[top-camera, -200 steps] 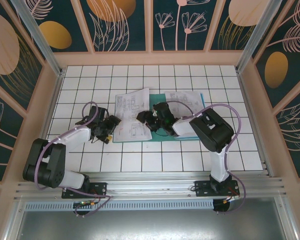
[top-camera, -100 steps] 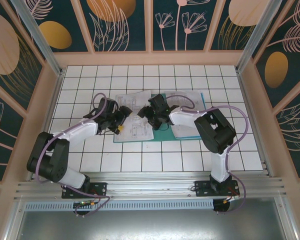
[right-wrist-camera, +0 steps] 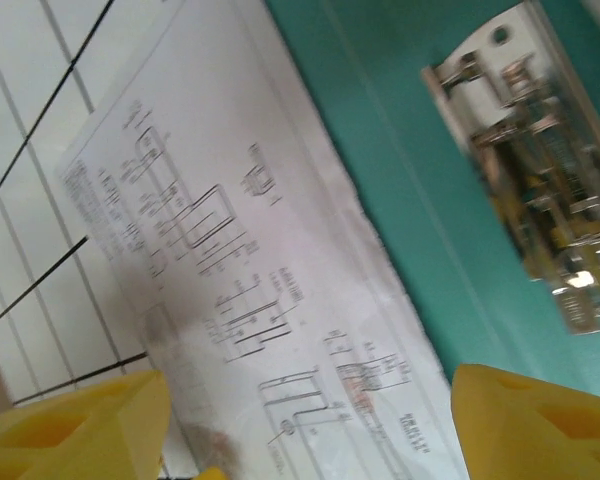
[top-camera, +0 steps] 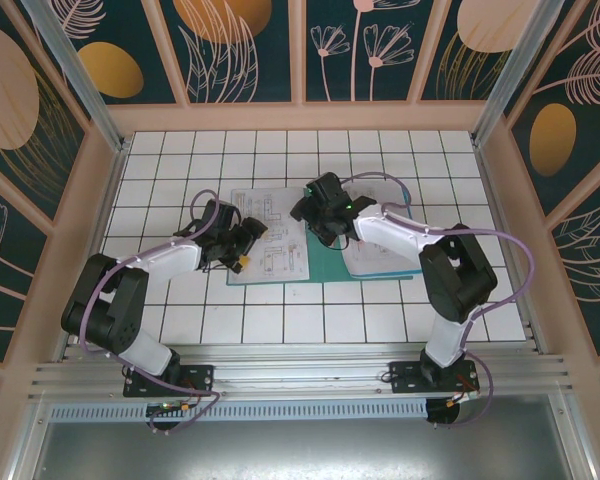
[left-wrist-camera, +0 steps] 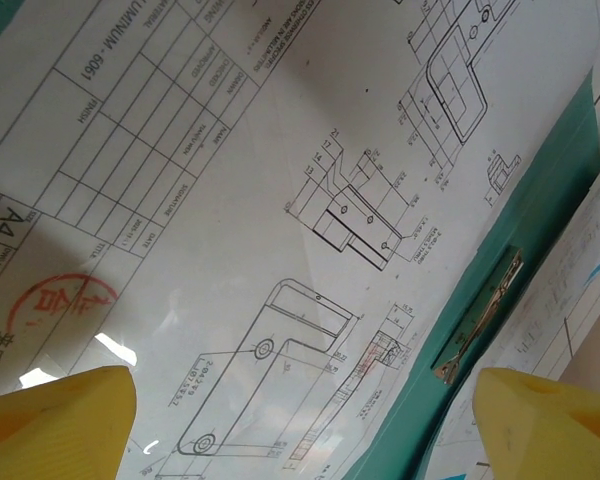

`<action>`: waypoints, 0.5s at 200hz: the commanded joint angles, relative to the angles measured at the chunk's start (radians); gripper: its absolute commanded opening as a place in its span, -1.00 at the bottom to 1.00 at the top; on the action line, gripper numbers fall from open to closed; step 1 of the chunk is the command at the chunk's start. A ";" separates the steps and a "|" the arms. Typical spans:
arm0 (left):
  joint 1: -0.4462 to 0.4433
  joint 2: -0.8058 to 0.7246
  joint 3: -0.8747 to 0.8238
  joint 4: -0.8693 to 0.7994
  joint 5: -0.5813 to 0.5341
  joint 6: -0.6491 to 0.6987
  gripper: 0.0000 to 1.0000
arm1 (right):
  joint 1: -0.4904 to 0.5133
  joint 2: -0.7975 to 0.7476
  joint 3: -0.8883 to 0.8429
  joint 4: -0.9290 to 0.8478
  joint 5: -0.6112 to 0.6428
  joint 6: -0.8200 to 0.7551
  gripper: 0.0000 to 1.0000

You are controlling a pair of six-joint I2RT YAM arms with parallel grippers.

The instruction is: Put the files into the folder

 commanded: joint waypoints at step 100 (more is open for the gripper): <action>-0.038 0.052 -0.087 0.051 0.070 0.042 0.75 | -0.061 0.066 0.014 -0.057 -0.061 0.027 0.50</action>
